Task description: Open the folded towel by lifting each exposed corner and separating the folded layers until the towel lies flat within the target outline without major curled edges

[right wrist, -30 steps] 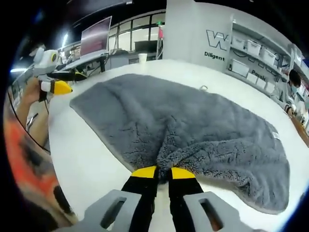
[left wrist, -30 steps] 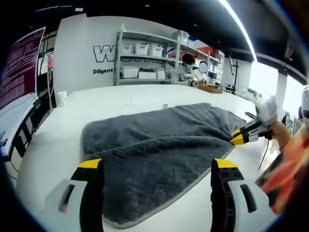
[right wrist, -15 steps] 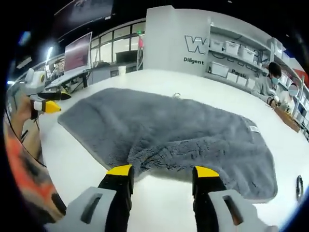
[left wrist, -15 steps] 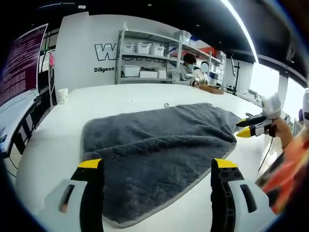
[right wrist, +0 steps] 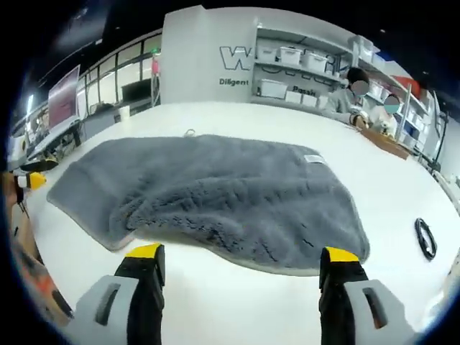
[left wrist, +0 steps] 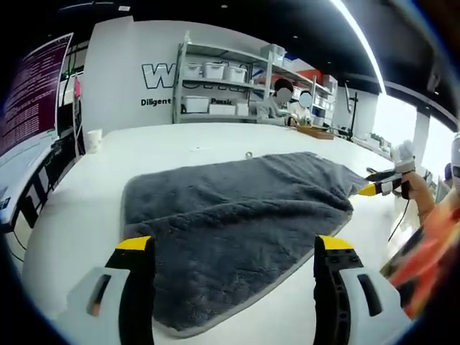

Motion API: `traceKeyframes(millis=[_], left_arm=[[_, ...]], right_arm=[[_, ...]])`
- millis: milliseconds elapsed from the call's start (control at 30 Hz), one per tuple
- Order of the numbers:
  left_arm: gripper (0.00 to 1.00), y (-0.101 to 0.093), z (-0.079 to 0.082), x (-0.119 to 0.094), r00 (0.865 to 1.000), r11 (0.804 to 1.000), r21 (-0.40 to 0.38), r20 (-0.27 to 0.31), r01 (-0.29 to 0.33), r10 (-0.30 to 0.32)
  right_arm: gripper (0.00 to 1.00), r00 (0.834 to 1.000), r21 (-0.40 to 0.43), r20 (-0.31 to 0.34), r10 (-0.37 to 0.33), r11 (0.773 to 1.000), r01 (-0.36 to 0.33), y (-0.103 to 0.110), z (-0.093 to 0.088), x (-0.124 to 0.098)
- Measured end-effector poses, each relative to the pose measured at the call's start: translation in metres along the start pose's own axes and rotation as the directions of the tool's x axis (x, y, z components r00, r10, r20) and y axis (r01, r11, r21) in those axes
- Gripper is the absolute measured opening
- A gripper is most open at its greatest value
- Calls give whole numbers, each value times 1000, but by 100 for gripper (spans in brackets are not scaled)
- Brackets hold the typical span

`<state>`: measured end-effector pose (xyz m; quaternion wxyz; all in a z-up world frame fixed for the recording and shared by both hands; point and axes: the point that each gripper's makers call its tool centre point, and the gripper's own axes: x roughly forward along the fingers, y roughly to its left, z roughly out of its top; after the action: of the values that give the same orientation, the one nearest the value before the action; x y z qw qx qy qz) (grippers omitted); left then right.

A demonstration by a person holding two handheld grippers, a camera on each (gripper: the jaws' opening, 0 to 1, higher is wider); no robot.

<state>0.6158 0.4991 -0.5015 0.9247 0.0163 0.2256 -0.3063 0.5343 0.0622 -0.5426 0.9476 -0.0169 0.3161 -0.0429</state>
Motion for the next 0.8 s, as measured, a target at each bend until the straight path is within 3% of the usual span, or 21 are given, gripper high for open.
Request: traceKeyframes(millis=[100, 233, 267, 467, 533, 800], left_arm=[[90, -1, -1, 1, 1000, 1000, 1, -5, 4, -4], [89, -1, 0, 1, 1000, 1000, 2, -6, 6, -6], [89, 0, 0, 1, 1000, 1000, 2, -6, 5, -5], [89, 0, -2, 3, 1000, 1000, -4, -10, 4, -4], [89, 0, -3, 3, 1000, 1000, -4, -14, 5, -5], [88, 3, -5, 2, 1000, 1000, -12, -19, -3, 3]], right_arm=[[99, 999, 14, -9, -34, 999, 34, -16, -5, 1], [99, 999, 9, -15, -45, 999, 45, -24, -7, 0], [99, 998, 16, -9, -63, 998, 63, -40, -6, -1], [98, 998, 28, 4, -69, 997, 69, -49, -2, 3], [94, 998, 29, 3, -67, 997, 67, -46, -2, 3], [63, 999, 15, 9, -37, 999, 37, -30, 1, 10]])
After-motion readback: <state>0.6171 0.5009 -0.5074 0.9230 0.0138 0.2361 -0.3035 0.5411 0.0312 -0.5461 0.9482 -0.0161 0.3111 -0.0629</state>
